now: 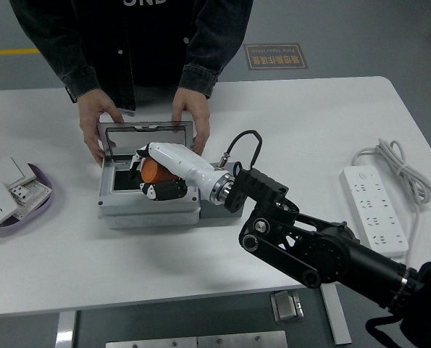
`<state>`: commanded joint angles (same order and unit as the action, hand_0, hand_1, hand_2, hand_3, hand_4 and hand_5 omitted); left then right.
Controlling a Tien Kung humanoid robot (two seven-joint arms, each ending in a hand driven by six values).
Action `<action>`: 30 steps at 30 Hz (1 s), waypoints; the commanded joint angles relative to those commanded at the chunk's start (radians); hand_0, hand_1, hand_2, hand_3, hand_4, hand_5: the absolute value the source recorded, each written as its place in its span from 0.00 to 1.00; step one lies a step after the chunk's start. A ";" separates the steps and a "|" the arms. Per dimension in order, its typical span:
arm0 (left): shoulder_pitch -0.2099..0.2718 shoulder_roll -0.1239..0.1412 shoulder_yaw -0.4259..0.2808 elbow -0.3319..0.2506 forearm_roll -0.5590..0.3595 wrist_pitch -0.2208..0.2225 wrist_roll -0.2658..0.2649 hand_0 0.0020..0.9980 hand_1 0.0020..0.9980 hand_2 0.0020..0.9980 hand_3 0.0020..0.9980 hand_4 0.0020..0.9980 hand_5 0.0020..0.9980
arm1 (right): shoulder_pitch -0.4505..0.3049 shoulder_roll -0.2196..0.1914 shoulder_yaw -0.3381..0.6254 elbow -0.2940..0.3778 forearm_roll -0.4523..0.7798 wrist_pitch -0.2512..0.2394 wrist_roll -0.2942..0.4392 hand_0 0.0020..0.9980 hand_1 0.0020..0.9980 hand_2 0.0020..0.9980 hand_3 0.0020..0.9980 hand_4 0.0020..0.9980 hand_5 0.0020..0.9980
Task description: Pick up the cylinder from the cube,place it in the box,flap close box
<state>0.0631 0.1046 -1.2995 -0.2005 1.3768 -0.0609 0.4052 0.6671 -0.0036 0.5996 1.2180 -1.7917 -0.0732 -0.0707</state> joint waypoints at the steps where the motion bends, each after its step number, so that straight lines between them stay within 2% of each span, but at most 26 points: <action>1: 0.000 0.000 -0.002 0.000 0.002 0.000 0.000 0.62 0.63 0.59 0.64 0.69 0.21 | 0.010 0.000 -0.004 -0.003 -0.016 0.007 -0.016 0.23 0.34 0.32 0.28 0.00 0.00; 10: -0.001 0.002 -0.009 -0.001 0.014 -0.003 0.002 0.62 0.63 0.59 0.64 0.69 0.21 | 0.066 0.004 -0.036 -0.025 -0.038 0.049 -0.074 0.24 0.35 0.33 0.29 0.00 0.00; 11: -0.001 0.003 -0.011 -0.001 0.016 -0.003 0.002 0.62 0.63 0.59 0.64 0.69 0.21 | 0.070 0.004 -0.040 -0.027 -0.035 0.052 -0.076 0.30 0.39 0.40 0.34 0.00 0.00; 16: -0.002 0.004 -0.013 -0.001 0.020 -0.003 0.002 0.62 0.63 0.59 0.64 0.69 0.21 | 0.085 0.004 -0.051 -0.042 -0.031 0.062 -0.080 0.30 0.39 0.40 0.34 0.00 0.00; 17: -0.002 0.004 -0.013 -0.001 0.020 -0.003 0.002 0.62 0.63 0.59 0.64 0.69 0.21 | 0.088 0.004 -0.052 -0.044 -0.035 0.063 -0.081 0.67 0.65 0.62 0.63 0.37 0.00; 22: -0.003 0.004 -0.012 0.000 0.021 -0.004 0.002 0.62 0.63 0.59 0.64 0.69 0.21 | 0.099 0.004 -0.057 -0.055 -0.060 0.065 -0.088 0.67 0.65 0.62 0.63 0.37 0.00; 23: -0.004 0.004 -0.015 0.000 0.024 -0.005 0.003 0.62 0.63 0.59 0.64 0.69 0.21 | 0.102 0.004 -0.059 -0.059 -0.063 0.064 -0.090 0.77 0.70 0.69 0.69 0.40 0.21; 28: -0.006 0.005 -0.028 -0.002 0.039 -0.006 0.006 0.62 0.63 0.59 0.64 0.69 0.21 | 0.109 0.004 -0.067 -0.073 -0.074 0.055 -0.094 0.77 0.70 0.69 0.69 0.40 0.21; 29: -0.007 0.005 -0.029 -0.002 0.040 -0.006 0.006 0.62 0.63 0.59 0.64 0.69 0.21 | 0.109 0.004 -0.069 -0.075 -0.076 0.054 -0.095 0.84 0.73 0.75 0.73 0.57 0.24; 30: -0.007 0.006 -0.029 -0.002 0.041 -0.006 0.006 0.62 0.63 0.59 0.64 0.69 0.21 | 0.110 0.004 -0.071 -0.077 -0.076 0.053 -0.095 0.84 0.73 0.75 0.73 0.57 0.24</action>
<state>0.0563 0.1102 -1.3290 -0.2026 1.4176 -0.0669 0.4117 0.7772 0.0000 0.5287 1.1411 -1.8681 -0.0202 -0.1653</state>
